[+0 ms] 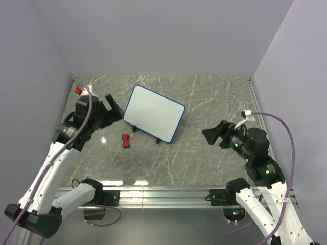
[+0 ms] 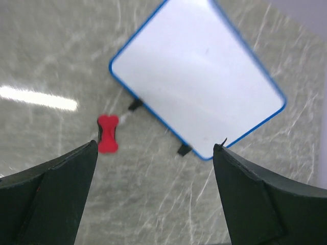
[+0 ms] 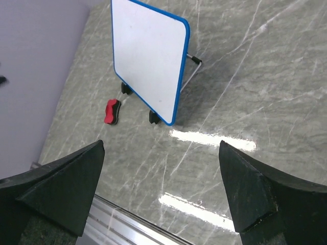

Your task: Erase the whiteboard

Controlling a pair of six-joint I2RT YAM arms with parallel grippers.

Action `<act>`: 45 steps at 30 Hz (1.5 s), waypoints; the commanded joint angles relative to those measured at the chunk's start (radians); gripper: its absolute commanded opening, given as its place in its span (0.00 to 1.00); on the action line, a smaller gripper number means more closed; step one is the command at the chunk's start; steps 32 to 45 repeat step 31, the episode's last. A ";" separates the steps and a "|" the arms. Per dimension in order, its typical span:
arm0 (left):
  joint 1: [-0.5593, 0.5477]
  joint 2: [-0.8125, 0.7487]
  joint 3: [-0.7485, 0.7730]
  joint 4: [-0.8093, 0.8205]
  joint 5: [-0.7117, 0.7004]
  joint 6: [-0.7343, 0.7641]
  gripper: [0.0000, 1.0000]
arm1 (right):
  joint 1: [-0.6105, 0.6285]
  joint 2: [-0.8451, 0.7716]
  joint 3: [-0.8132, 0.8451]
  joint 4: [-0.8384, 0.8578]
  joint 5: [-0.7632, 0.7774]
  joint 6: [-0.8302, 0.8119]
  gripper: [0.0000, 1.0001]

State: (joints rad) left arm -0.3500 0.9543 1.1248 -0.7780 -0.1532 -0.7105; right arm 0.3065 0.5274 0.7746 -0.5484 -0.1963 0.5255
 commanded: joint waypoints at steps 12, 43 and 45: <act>-0.006 -0.051 0.215 0.097 -0.073 0.224 0.99 | -0.004 -0.236 -0.225 0.182 -0.008 0.234 1.00; -0.006 -0.128 0.020 0.220 -0.029 0.212 1.00 | -0.006 -0.340 -0.248 0.077 -0.020 0.277 1.00; -0.006 -0.128 0.020 0.220 -0.029 0.212 1.00 | -0.006 -0.340 -0.248 0.077 -0.020 0.277 1.00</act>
